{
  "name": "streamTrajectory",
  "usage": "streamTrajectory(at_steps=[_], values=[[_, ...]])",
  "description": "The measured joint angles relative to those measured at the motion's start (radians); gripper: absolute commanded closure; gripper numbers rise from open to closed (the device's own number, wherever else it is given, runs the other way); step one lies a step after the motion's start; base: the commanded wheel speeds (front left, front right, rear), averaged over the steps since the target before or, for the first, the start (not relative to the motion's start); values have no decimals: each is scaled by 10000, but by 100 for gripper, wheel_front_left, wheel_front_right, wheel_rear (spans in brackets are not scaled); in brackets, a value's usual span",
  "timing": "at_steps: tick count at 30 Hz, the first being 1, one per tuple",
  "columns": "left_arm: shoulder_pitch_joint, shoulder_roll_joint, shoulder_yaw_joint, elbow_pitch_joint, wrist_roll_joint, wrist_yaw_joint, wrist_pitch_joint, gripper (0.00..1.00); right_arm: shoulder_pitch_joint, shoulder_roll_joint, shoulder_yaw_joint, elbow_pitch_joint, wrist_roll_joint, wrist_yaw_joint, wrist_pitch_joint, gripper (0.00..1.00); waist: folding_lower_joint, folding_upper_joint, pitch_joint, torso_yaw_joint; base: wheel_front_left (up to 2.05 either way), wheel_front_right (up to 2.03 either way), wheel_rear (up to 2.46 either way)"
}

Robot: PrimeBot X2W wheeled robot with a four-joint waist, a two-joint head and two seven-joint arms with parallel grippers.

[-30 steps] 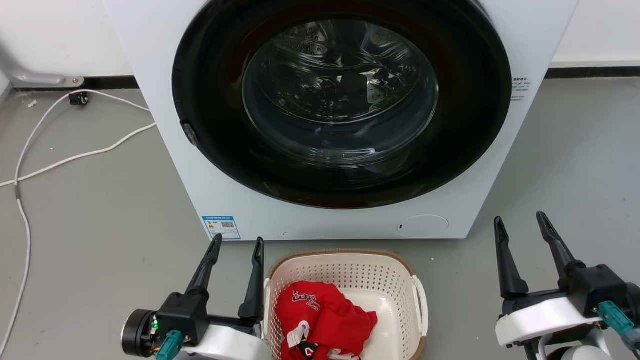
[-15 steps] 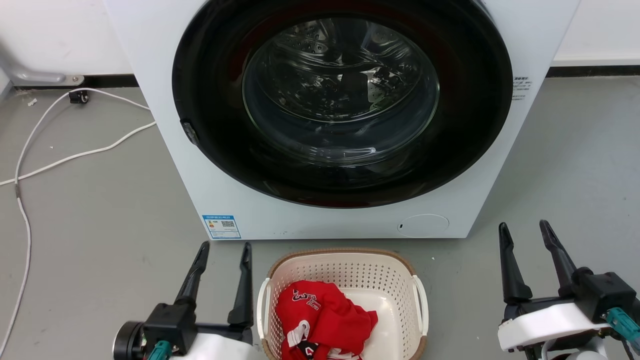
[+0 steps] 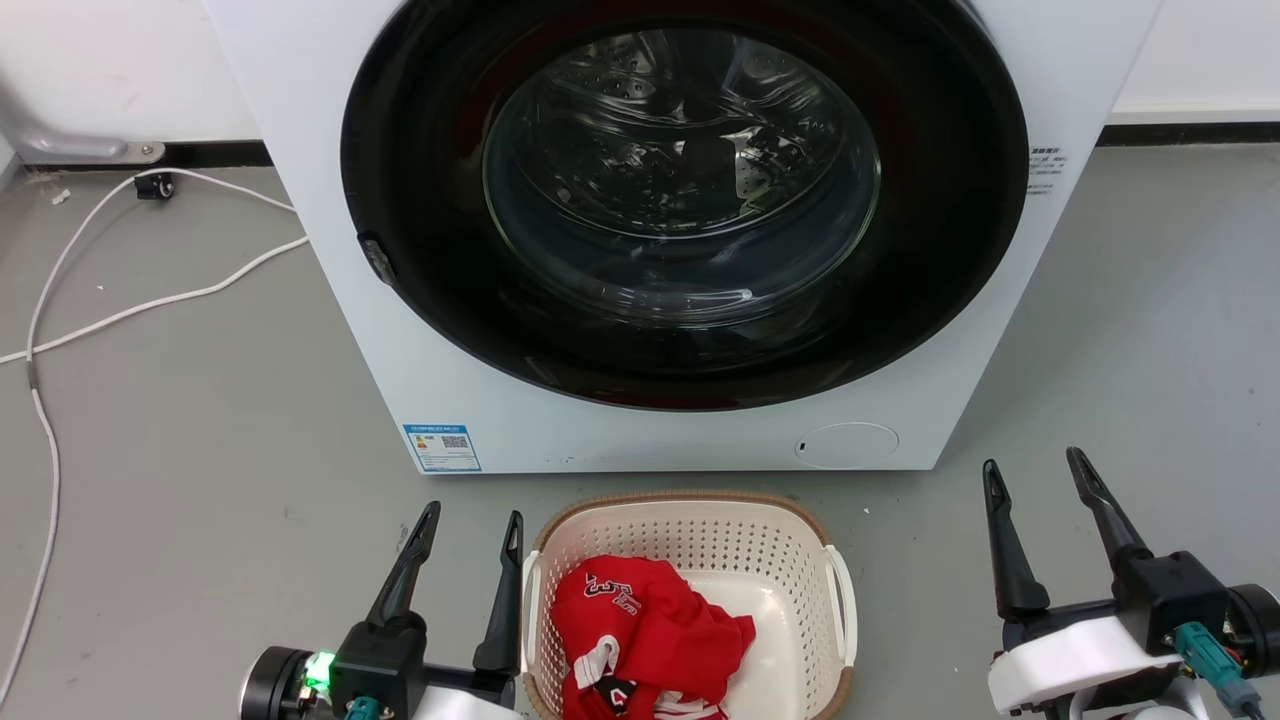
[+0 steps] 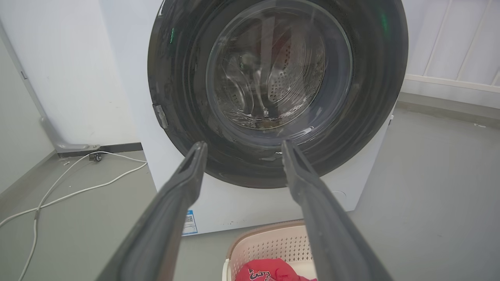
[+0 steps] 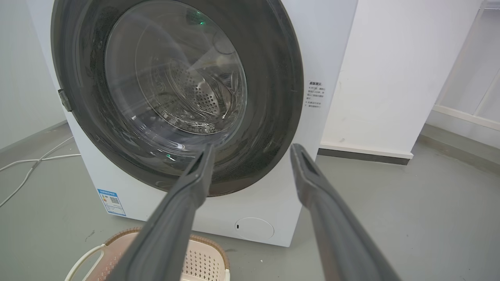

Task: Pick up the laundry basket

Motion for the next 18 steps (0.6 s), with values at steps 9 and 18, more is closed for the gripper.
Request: streamTrajectory(at_steps=[9, 18], values=[[1, -54, 109, 54, 86, -52, 0, 0, -10, 0, -19, 0, 19, 0, 0, 0, 0, 0, 29, 3, 0, 0, 0], [-8, -84, 219, 159, -36, -142, 0, 0, -63, 0, -56, 21, 77, 0, 0, 0, 0, 0, 205, -20, 0, 0, 0]])
